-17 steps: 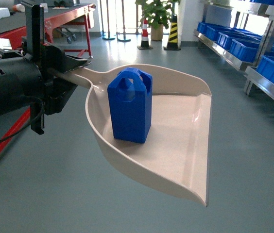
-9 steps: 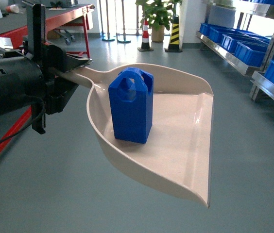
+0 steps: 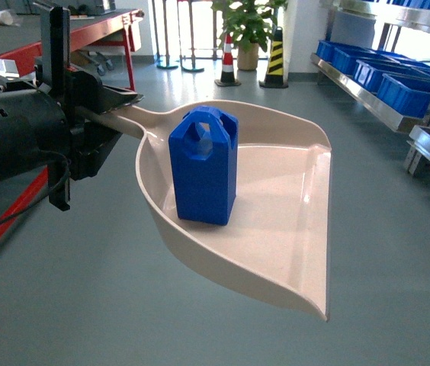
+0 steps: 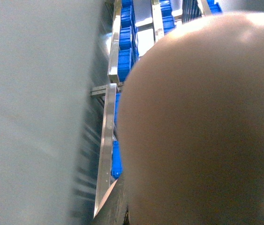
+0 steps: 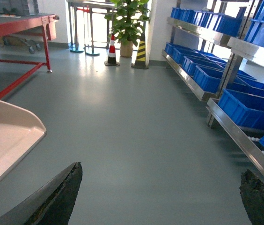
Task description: Place part in tray to right shelf
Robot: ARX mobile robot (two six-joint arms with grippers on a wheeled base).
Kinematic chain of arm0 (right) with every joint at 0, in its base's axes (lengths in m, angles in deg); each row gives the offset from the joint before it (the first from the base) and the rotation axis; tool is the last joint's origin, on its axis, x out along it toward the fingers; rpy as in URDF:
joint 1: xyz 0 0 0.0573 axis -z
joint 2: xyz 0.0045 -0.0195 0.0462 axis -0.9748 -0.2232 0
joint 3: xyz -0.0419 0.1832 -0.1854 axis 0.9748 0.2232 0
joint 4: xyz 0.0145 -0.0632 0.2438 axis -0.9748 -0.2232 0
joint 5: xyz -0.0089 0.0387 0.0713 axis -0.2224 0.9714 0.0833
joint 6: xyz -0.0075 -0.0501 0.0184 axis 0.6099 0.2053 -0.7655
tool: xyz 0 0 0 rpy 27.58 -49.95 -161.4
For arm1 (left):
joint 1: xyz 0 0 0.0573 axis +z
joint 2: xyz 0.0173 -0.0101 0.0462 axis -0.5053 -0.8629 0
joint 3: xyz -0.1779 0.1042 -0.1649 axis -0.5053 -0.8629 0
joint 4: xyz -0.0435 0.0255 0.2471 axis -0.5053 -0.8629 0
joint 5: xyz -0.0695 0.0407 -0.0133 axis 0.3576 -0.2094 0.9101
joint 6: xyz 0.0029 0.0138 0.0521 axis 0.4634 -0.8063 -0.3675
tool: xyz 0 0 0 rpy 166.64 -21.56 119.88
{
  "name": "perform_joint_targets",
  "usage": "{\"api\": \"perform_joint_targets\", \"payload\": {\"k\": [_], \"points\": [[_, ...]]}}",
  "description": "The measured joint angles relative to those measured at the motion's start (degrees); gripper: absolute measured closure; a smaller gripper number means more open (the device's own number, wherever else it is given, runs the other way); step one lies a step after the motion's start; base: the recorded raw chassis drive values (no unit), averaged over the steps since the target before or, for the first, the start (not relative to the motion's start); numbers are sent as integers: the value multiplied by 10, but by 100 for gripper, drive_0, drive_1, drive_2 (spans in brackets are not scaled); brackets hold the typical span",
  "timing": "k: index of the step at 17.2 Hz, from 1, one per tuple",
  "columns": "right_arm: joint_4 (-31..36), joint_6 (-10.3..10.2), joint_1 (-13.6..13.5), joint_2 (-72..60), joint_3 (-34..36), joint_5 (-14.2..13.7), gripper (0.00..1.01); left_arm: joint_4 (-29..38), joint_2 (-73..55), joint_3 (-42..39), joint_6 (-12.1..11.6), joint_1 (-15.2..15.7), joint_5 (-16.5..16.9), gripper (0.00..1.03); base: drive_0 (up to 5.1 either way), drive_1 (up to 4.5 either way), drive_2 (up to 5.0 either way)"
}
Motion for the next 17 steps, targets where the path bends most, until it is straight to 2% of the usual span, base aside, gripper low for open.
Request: {"api": "perform_joint_targets", "payload": {"k": [17], "points": [[-2,0,0,0,0,1,3,0,1,0,0,0,1,85,2,432,-429]]}}
